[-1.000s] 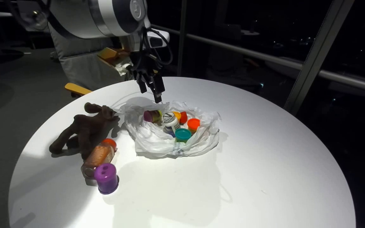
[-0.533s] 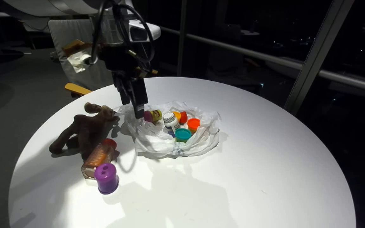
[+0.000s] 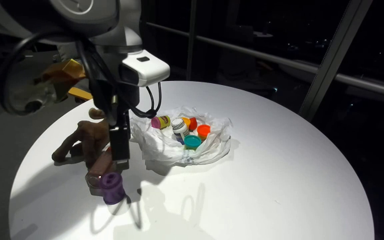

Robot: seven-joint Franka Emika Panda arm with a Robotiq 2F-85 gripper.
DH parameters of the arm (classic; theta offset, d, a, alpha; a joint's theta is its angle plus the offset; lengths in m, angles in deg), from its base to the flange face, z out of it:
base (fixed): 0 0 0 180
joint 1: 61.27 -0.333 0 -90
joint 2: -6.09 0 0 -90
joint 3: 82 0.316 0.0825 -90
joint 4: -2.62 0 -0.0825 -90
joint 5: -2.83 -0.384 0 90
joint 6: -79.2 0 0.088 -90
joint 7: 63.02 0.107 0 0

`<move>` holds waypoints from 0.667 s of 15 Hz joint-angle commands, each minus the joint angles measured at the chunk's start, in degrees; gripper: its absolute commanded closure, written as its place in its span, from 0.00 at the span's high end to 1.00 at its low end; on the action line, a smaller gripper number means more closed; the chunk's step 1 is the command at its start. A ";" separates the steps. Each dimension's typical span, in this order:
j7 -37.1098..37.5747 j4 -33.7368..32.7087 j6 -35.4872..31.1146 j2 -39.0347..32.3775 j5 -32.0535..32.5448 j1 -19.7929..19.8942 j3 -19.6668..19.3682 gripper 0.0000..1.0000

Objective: Put all the contents in the white plastic bag

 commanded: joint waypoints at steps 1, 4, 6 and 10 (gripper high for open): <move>2.12 2.16 -5.26 -1.12 -3.13 1.28 2.20 1.00; 5.24 3.02 -7.86 -3.02 -1.77 0.38 1.61 1.00; 6.89 3.46 -9.48 -4.44 -1.07 -0.22 0.85 1.00; 7.31 3.28 -11.19 -7.28 -2.30 -0.50 0.76 1.00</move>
